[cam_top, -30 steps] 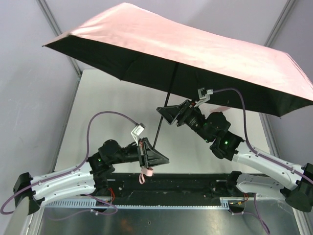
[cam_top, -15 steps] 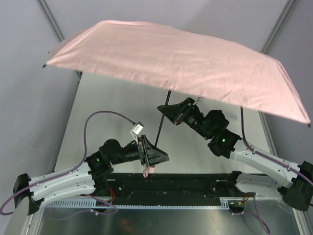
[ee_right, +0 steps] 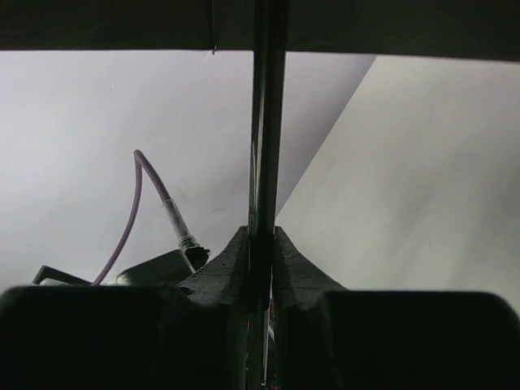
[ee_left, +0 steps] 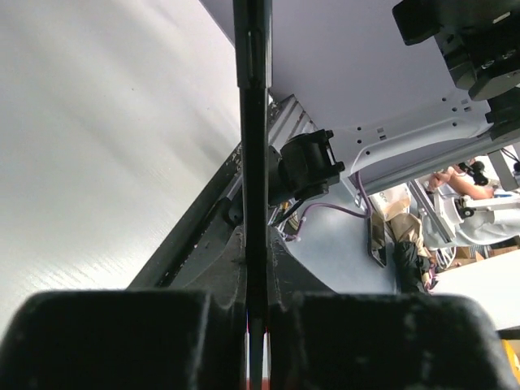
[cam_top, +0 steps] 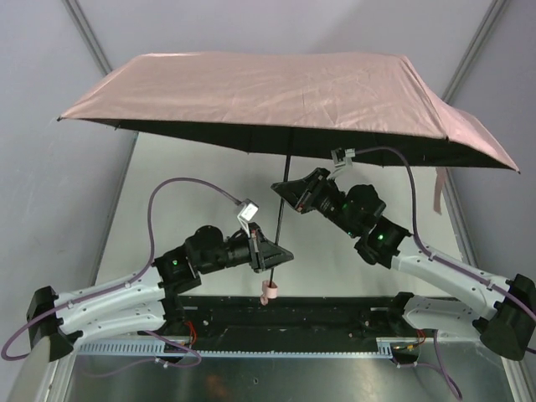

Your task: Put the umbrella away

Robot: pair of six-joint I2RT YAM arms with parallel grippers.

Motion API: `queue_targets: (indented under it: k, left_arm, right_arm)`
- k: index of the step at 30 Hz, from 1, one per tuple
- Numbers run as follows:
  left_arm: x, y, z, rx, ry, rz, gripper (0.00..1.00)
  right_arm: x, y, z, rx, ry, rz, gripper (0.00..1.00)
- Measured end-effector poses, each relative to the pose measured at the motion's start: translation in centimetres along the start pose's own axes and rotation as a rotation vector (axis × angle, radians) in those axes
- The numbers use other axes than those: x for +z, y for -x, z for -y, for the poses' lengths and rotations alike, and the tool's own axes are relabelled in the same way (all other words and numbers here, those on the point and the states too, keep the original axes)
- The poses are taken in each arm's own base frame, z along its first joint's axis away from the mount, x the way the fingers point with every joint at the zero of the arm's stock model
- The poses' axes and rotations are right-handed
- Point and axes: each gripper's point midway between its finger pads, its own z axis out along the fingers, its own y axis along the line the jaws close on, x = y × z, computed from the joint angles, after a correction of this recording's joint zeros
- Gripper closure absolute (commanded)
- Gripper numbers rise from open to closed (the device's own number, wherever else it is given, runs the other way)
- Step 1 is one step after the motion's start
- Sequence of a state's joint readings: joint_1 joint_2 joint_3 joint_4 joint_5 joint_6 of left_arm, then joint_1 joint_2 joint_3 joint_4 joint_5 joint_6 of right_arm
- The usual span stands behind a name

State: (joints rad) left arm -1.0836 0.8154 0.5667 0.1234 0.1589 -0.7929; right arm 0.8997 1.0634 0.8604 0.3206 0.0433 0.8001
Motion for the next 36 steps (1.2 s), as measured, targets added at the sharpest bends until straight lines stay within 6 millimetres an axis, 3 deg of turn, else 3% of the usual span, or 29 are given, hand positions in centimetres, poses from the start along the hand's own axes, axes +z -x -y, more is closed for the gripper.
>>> queue_targets:
  k: [4, 9, 19, 25, 30, 36]
  left_arm:
    - [0.0, -0.2, 0.1, -0.011, -0.008, -0.012, 1.0]
    - [-0.5, -1.2, 0.6, -0.008, -0.06, -0.04, 1.0]
    - [-1.3, -2.3, 0.8, -0.032, -0.121, -0.039, 1.0]
    - [-1.2, -2.5, 0.8, -0.083, -0.134, -0.03, 1.0]
    - [-1.2, -2.5, 0.5, -0.119, -0.136, -0.004, 1.0]
    - [-1.2, -2.5, 0.2, -0.154, -0.138, 0.014, 1.0]
  right_arm:
    - [0.6, 0.7, 0.5, 0.023, -0.001, 0.02, 0.54]
    - [1.8, 4.2, 1.3, 0.094, 0.018, 0.128, 0.31]
    - [4.8, 9.5, 4.7, 0.269, 0.032, 0.308, 0.17]
    - [4.3, 12.4, 4.2, 0.302, 0.074, 0.427, 0.16]
    - [3.7, 14.8, 4.0, 0.318, 0.097, 0.515, 0.24]
    - [3.1, 16.6, 5.2, 0.339, 0.07, 0.584, 0.35]
